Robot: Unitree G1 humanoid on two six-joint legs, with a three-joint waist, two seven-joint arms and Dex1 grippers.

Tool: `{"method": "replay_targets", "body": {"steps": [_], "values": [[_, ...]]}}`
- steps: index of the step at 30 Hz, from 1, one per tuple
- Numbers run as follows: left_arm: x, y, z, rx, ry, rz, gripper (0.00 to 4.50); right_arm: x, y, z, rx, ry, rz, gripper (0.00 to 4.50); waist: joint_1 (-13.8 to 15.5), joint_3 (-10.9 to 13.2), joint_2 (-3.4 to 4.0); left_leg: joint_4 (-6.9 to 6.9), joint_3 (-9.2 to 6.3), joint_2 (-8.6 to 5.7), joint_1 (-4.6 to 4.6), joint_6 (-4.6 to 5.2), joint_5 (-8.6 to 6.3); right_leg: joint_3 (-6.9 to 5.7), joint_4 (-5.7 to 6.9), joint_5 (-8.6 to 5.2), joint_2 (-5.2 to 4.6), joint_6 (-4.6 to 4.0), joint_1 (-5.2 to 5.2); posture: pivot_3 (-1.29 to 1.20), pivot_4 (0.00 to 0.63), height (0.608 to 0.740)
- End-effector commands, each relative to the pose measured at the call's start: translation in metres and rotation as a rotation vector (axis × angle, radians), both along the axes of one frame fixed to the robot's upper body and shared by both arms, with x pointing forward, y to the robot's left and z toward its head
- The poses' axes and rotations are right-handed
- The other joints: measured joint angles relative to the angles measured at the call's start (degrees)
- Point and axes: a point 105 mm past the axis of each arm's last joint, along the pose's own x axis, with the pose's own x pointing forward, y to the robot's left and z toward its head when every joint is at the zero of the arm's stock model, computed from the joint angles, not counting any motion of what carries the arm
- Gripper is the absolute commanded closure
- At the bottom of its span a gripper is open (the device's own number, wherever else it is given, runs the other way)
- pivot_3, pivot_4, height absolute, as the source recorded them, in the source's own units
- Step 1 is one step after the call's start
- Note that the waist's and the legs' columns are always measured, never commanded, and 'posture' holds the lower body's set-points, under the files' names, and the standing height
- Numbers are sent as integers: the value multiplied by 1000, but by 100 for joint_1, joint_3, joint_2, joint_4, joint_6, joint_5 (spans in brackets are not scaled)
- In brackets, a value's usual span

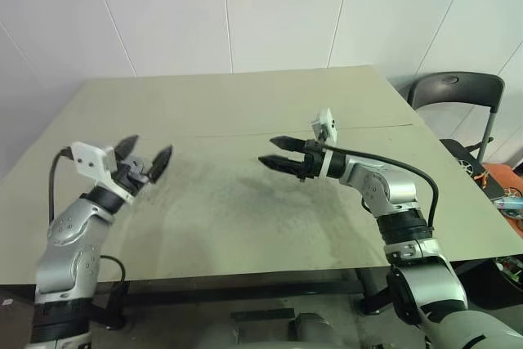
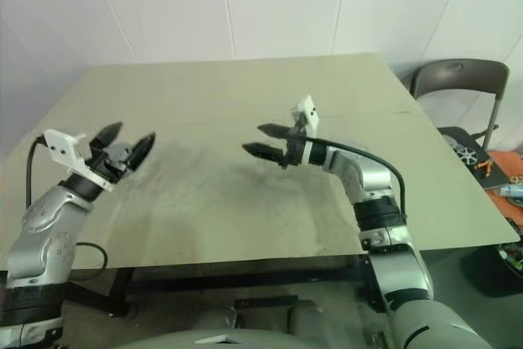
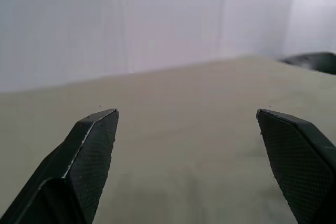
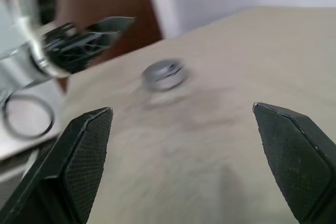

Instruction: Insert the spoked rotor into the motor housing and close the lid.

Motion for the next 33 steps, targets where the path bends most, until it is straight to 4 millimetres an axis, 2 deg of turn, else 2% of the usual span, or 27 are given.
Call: {"method": "replay_targets", "body": {"steps": [1,4,12,16,18,25,33], "values": [[-15,-9,13,58,-28,-121,21,-9,2,1,-72,-86,74,14,9,1,1,0,-1,0,0,0,0,0,0,-2,-2,0,0,0,0,740],[-22,-8,12,92,-9,-149,21,-10,3,-3,-100,-92,85,14,22,5,7,1,0,0,2,0,0,0,0,-12,-5,13,2,0,0,740],[-19,5,18,130,-49,-77,21,0,-3,-20,-169,-109,43,14,34,7,8,0,-3,-2,1,0,0,0,-1,-6,-8,4,2,0,0,740],[-20,7,11,114,-62,-72,21,-3,-4,-26,-165,-93,57,14,36,7,9,0,-3,-2,1,0,0,0,-1,-4,-9,2,2,0,0,740],[-21,7,1,125,-50,-71,21,-2,-4,-26,-155,-92,51,14,28,7,9,-1,-3,-2,2,0,0,0,-1,-4,-9,1,2,0,0,740],[-19,7,-17,111,-37,-62,21,8,-6,-35,-176,-124,-9,14,38,7,9,1,-2,-3,5,0,0,0,1,-4,-8,2,5,0,0,740],[-15,7,-19,139,-37,-55,21,14,-4,-31,-152,-135,-35,14,36,8,10,1,-4,-3,6,0,0,0,1,-2,-8,2,5,0,0,740]]}}
